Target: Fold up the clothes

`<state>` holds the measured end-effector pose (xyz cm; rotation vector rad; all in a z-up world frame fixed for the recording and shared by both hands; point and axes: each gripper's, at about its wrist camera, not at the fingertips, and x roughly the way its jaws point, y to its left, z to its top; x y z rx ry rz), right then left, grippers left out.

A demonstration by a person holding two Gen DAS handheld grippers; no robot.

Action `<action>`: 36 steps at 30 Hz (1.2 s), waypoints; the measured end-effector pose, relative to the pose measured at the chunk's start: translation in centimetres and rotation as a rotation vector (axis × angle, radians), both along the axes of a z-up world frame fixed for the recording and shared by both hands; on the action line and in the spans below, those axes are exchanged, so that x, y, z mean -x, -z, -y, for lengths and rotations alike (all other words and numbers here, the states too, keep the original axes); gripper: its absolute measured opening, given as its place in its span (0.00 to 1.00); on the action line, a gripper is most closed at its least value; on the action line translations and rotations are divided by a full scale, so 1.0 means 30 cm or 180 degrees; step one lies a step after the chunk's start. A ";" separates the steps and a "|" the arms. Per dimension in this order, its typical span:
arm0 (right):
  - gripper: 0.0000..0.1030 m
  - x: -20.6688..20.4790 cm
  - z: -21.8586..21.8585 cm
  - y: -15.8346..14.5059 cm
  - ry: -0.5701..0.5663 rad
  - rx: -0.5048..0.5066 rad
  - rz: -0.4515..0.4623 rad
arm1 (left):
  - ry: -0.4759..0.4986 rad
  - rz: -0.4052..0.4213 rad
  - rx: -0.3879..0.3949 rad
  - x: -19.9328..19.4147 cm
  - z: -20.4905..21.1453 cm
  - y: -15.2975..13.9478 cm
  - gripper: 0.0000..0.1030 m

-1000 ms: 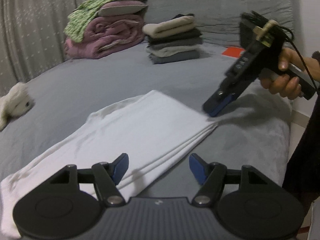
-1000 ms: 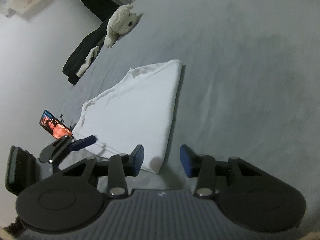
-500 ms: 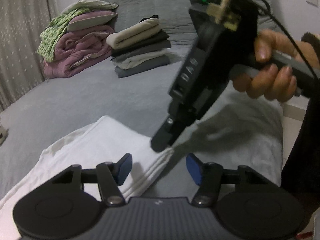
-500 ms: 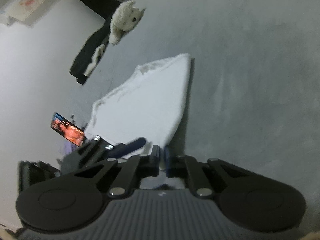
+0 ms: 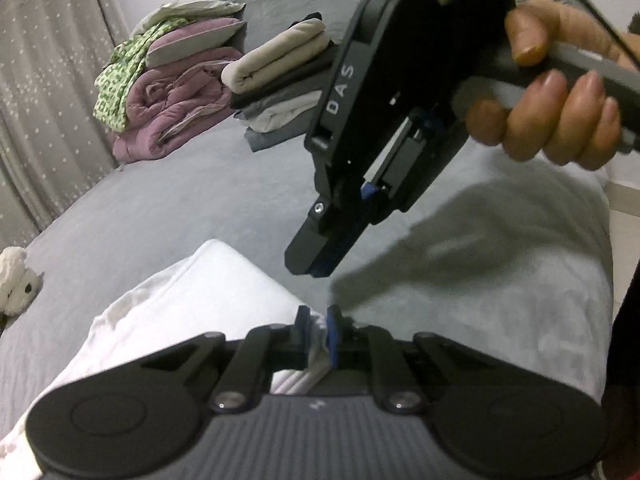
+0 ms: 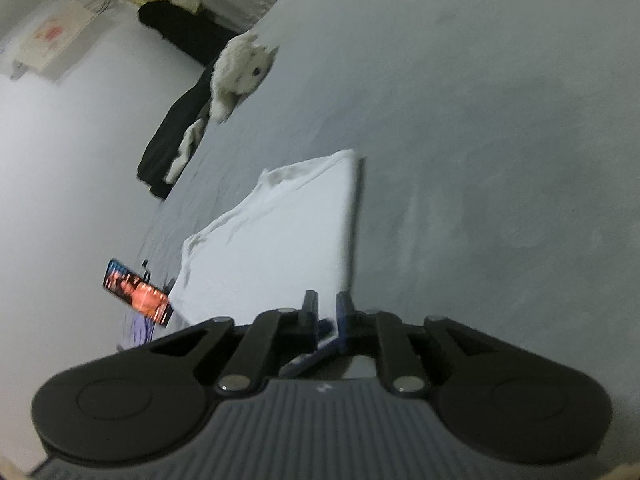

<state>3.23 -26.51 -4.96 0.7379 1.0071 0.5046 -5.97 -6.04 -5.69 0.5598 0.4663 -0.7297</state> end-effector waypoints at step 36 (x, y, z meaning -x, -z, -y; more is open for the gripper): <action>0.08 -0.180 -0.131 -0.032 0.0524 0.0381 0.0467 | -0.0394 -0.0517 0.0797 -0.064 -0.112 -0.050 0.04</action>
